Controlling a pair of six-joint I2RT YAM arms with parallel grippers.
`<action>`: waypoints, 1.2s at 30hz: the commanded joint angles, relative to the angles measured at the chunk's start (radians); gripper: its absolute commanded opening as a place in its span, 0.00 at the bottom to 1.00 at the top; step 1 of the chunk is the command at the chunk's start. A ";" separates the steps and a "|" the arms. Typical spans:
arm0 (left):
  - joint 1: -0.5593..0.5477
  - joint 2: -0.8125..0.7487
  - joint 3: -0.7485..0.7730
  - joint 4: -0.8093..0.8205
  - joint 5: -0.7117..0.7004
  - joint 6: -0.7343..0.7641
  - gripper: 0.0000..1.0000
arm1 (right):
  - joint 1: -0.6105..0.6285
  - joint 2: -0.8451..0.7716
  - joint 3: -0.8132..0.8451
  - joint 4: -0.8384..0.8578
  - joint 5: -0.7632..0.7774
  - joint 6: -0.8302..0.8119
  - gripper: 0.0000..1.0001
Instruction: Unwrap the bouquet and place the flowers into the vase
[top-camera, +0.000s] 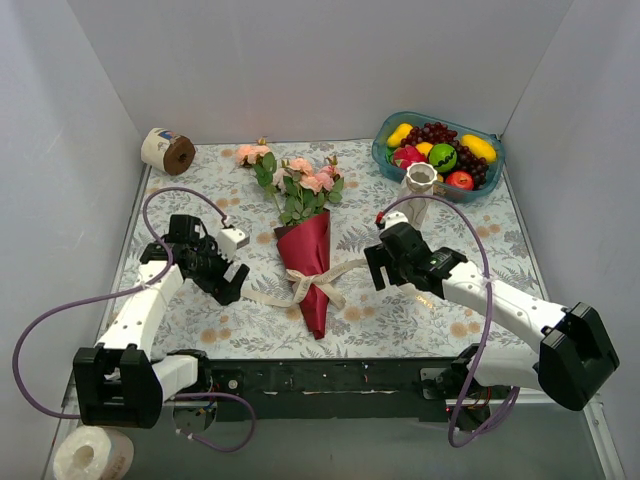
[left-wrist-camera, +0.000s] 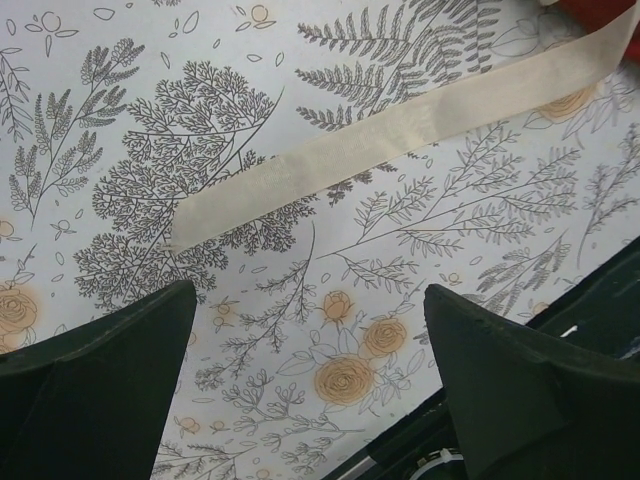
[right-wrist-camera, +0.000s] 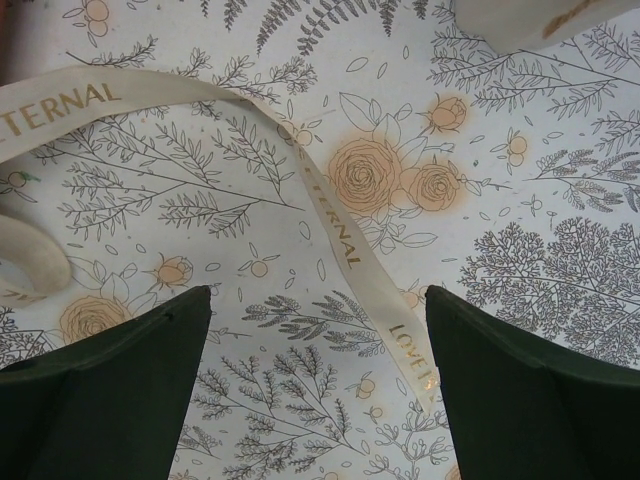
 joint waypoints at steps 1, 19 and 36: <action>-0.044 0.011 -0.048 0.123 -0.070 0.082 0.98 | -0.033 0.011 -0.019 0.104 -0.054 -0.013 0.95; -0.461 0.089 -0.108 0.294 0.008 -0.027 0.98 | -0.090 0.056 -0.095 0.254 -0.121 -0.015 0.95; -0.637 0.212 -0.128 0.518 -0.077 -0.079 0.98 | -0.165 0.123 -0.131 0.365 -0.149 -0.025 0.93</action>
